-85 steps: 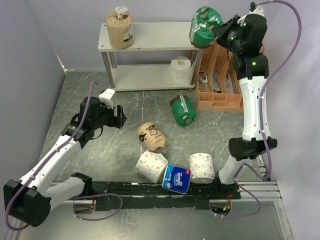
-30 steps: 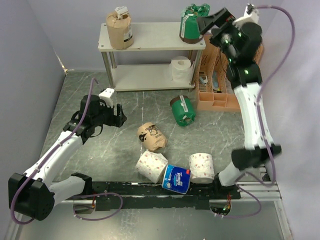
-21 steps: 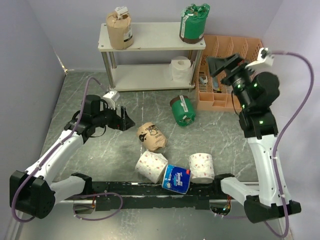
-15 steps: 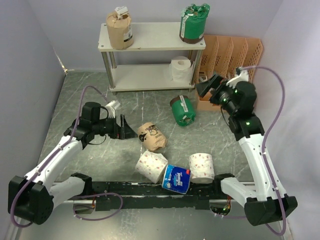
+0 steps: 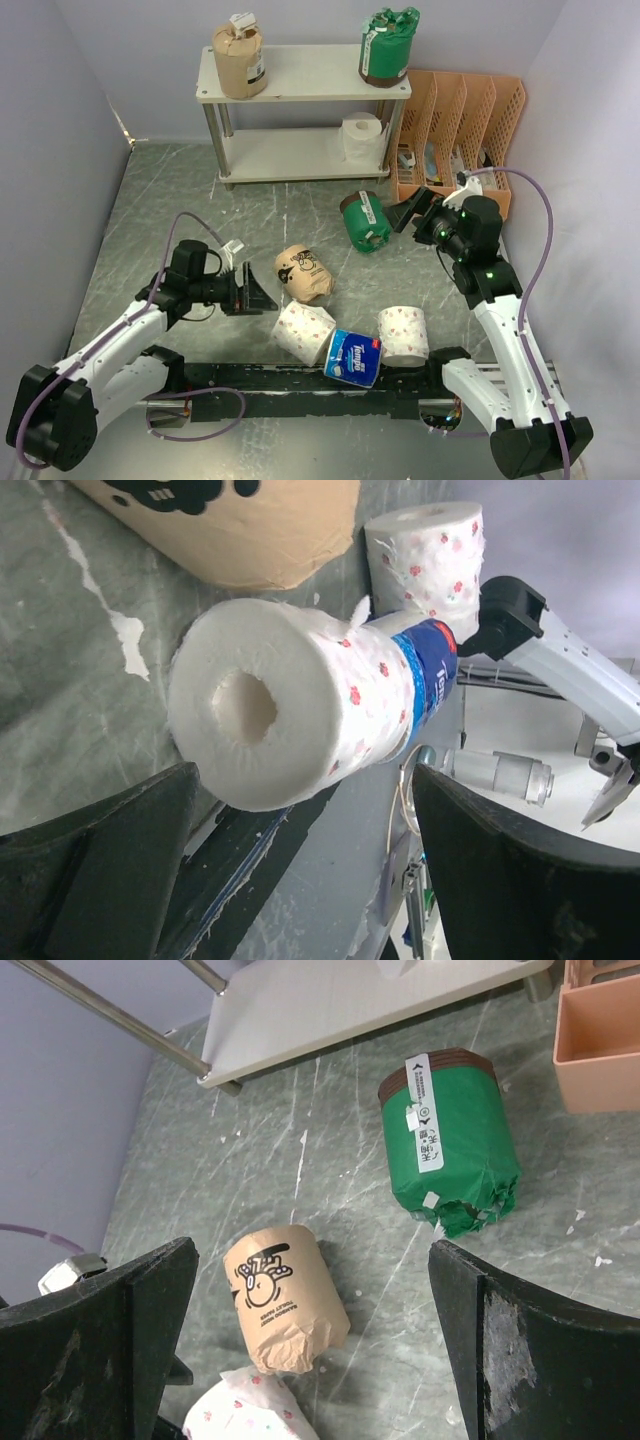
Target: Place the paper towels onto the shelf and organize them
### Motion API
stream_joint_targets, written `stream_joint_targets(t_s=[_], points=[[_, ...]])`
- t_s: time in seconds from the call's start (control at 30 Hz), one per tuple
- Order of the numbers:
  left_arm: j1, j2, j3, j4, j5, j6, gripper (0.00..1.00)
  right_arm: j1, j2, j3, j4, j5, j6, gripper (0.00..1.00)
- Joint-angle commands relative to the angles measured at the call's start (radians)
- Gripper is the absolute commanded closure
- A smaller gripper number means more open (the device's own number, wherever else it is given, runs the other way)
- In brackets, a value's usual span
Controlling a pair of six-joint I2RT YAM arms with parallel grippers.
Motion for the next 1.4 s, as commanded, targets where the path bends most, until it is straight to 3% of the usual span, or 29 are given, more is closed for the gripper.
stream_joint_targets(t_s=[0.0,0.27,0.57,0.8,1.07,1.2,1.37], points=[[-0.091,0.003,0.005,0.104,-0.075,-0.032,0.02,0.003,-0.002,-0.012,0.023,-0.017,-0.003,0.0],[-0.294,0.104,0.076,0.124,-0.258,-0.013,0.03,0.003,0.015,-0.048,0.039,-0.015,-0.001,0.0],[-0.386,0.158,0.129,0.1,-0.359,0.022,0.1,0.003,0.025,-0.054,0.015,0.004,-0.033,0.0],[-0.44,0.197,0.114,0.147,-0.371,-0.004,0.29,0.003,0.046,-0.068,0.005,0.037,-0.049,0.0],[-0.495,0.224,0.152,0.12,-0.42,0.047,0.65,0.004,0.187,-0.085,-0.073,0.163,-0.089,0.0],[-0.512,0.227,0.213,0.073,-0.431,0.082,0.92,0.004,0.195,-0.131,-0.014,0.14,-0.081,0.0],[-0.535,0.208,0.378,-0.114,-0.513,0.192,0.93,0.004,0.206,-0.178,0.041,0.08,-0.055,0.0]])
